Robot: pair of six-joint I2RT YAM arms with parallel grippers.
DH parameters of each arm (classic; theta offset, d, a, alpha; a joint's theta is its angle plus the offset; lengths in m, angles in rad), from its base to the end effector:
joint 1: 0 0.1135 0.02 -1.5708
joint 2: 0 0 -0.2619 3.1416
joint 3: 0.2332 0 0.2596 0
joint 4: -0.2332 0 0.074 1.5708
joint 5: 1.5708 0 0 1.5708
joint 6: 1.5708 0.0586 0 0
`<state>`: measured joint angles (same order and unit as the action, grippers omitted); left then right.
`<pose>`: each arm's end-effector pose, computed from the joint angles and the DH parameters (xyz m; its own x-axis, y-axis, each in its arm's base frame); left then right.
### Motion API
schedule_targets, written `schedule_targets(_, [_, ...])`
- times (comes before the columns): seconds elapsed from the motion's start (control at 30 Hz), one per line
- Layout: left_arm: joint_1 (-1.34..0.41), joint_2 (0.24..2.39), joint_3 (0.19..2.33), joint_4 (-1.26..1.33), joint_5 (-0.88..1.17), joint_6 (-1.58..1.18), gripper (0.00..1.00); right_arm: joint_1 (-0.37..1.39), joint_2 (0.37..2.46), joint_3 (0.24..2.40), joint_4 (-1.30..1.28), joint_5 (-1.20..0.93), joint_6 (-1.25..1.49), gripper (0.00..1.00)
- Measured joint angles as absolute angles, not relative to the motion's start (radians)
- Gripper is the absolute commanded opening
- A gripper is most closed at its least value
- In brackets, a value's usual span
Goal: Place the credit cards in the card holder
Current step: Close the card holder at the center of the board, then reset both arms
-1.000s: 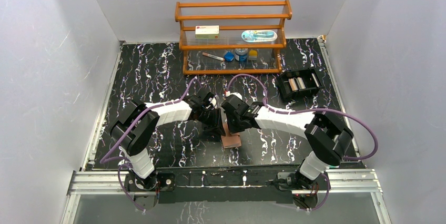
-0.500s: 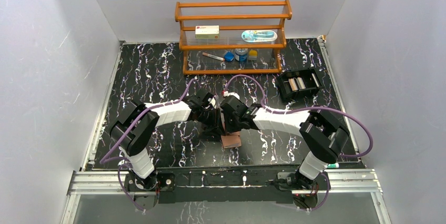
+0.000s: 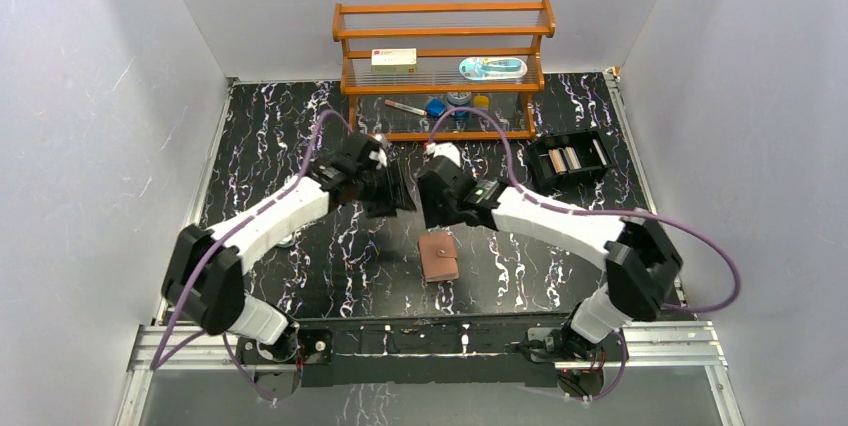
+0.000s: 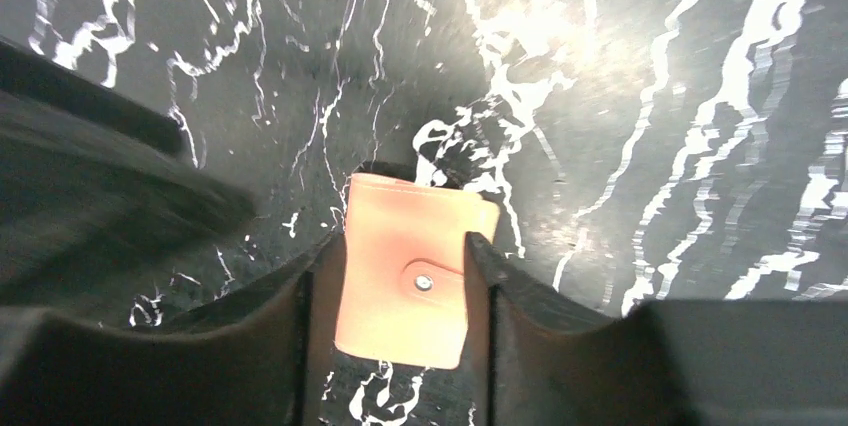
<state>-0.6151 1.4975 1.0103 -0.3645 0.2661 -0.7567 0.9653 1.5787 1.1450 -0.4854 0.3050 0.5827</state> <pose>0.2672 -0.2077 0.2112 -0.9261 -0.1566 -0.3431 0.0858 0.7983 -0.5961 0.2167 0.2821 0.2204 -0.7524 -0.1647 -0.6378 -0.3193 0.9381 0.1344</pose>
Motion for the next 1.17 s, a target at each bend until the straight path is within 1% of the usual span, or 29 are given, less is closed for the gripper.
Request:
schedule_targets(0.07, [-0.593, 1.432, 1.085, -0.426, 0.201, -0.733, 0.64, 0.956, 1.52, 1.165, -0.513, 0.337, 0.572, 0.7])
schedule_targets(0.1, [-0.587, 1.401, 1.131, -0.457, 0.165, -0.717, 0.92, 0.953, 1.481, 1.176, -0.531, 0.352, 0.567, 0.76])
schedule_targets(0.13, [-0.584, 1.377, 1.166, -0.48, 0.141, -0.702, 0.98, 0.949, 1.441, 1.185, -0.542, 0.367, 0.562, 0.84])
schedule_targets(0.17, [-0.583, 1.348, 1.209, -0.509, 0.113, -0.68, 0.98, 0.946, 1.398, 1.195, -0.553, 0.38, 0.556, 0.96])
schedule_targets(0.2, [-0.583, 1.323, 1.248, -0.534, 0.089, -0.664, 0.98, 0.945, 1.363, 1.201, -0.559, 0.389, 0.552, 0.98])
schedule_targets(0.3, [-0.583, 1.25, 1.322, -0.581, 0.041, -0.619, 0.98, 0.945, 1.24, 1.215, -0.578, 0.412, 0.54, 0.98])
schedule_targets(0.4, [-0.583, 1.157, 1.328, -0.617, 0.016, -0.58, 0.98, 0.945, 1.147, 1.215, -0.59, 0.421, 0.542, 0.98])
schedule_targets(0.5, [-0.583, 1.062, 1.295, -0.624, 0.015, -0.557, 0.98, 0.945, 1.06, 1.196, -0.597, 0.422, 0.554, 0.98])
schedule_targets(0.6, [-0.583, 0.96, 1.24, -0.623, 0.023, -0.552, 0.98, 0.945, 0.958, 1.134, -0.604, 0.437, 0.584, 0.98])
schedule_targets(0.7, [-0.583, 0.902, 1.201, -0.626, 0.03, -0.554, 0.98, 0.945, 0.88, 1.072, -0.611, 0.463, 0.619, 0.98])
schedule_targets(0.87, [-0.583, 0.886, 1.145, -0.631, 0.033, -0.561, 0.98, 0.944, 0.826, 1.031, -0.634, 0.49, 0.657, 0.98])
schedule_targets(1.17, [-0.583, 0.879, 1.083, -0.613, 0.019, -0.55, 0.98, 0.945, 0.835, 1.035, -0.643, 0.502, 0.678, 0.99])
